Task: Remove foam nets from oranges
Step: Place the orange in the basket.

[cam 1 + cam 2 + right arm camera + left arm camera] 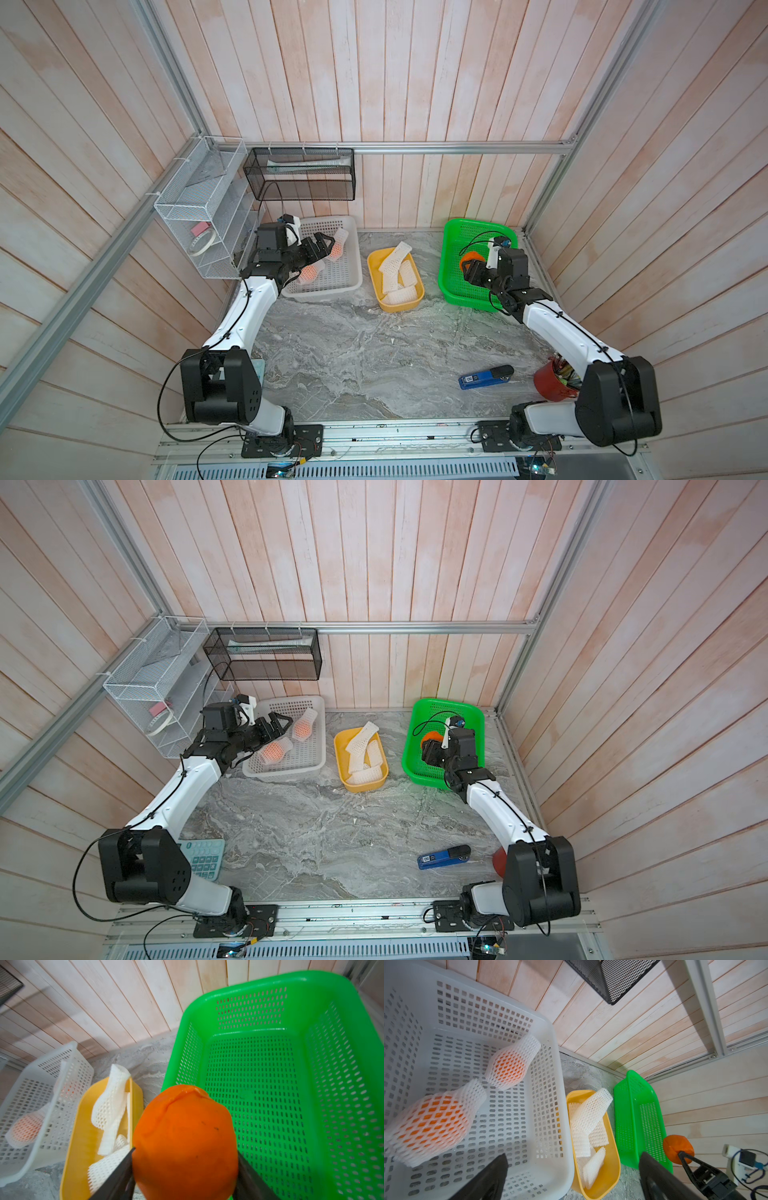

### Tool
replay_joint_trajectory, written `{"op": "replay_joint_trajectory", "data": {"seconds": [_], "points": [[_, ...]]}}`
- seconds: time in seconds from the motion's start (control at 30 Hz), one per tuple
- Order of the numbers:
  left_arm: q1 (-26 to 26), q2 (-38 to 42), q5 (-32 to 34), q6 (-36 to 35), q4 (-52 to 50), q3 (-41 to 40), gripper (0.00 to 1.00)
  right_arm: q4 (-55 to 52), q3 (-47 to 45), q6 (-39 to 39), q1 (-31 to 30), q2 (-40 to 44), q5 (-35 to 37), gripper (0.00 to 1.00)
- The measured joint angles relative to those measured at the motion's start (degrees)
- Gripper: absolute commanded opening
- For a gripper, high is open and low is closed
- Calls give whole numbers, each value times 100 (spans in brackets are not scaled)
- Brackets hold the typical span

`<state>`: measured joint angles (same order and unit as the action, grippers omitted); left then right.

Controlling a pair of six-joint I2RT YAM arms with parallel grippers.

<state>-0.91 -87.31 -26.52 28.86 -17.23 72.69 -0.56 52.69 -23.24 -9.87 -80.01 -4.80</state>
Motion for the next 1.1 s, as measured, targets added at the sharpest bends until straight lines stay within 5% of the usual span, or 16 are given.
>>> {"op": "replay_joint_trajectory", "data": {"seconds": [0.37,0.63,1.1], "points": [[-24,-1019,804,-415,-778,940,100,-396,717,-24,636,-1672,-730,72],[-146,-1569,1648,-776,-1287,1534,100,-376,898,173,664,-1436,-984,86],[-374,-2299,1853,-1200,-787,1969,100,-28,579,229,608,-603,-1325,86]]}}
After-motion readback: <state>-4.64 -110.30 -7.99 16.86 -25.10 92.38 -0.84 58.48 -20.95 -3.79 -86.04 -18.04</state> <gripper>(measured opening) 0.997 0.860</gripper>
